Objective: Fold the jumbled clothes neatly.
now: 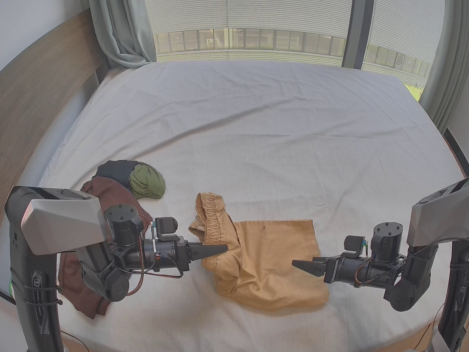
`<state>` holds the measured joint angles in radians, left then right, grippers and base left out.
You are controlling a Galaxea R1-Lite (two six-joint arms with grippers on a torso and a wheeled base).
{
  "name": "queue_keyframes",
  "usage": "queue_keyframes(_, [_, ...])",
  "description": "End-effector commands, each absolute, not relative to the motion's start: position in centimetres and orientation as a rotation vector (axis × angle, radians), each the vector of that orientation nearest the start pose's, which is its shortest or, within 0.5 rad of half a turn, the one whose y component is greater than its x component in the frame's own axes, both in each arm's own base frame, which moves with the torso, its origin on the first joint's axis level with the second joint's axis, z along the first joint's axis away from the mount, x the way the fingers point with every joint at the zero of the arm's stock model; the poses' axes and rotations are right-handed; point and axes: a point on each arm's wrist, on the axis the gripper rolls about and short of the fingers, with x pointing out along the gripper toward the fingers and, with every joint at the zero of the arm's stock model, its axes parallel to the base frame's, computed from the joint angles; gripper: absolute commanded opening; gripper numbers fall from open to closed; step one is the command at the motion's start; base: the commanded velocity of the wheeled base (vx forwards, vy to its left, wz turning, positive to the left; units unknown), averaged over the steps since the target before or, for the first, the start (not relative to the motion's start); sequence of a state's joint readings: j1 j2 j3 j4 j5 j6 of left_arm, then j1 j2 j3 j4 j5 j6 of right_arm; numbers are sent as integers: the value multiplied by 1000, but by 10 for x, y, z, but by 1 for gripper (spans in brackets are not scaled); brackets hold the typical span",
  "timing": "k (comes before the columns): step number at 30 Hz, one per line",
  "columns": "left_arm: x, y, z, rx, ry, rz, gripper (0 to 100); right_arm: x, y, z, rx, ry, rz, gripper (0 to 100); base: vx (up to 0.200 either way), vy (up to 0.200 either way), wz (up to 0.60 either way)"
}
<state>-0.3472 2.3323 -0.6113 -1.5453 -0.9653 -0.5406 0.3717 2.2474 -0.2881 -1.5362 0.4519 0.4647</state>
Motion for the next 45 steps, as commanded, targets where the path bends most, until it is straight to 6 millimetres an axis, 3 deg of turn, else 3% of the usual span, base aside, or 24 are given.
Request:
queue_keyframes(1, [319, -138, 17, -514, 531, -1238, 0, 260, 112, 4, 449, 608, 698, 100, 0, 0, 0])
queue_keyframes(15, [319, -157, 17, -520, 543, -1284, 0, 268, 98, 6, 459, 580, 651, 100, 0, 0, 0])
queue_keyframes(32, [321, -202, 12, -563, 574, -1352, 0, 282, 85, 9, 473, 529, 607, 100, 0, 0, 0])
queue_keyframes(45, [315, -222, -18, -568, 658, -1371, 0, 291, 77, 12, 480, 501, 580, 100, 0, 0, 0])
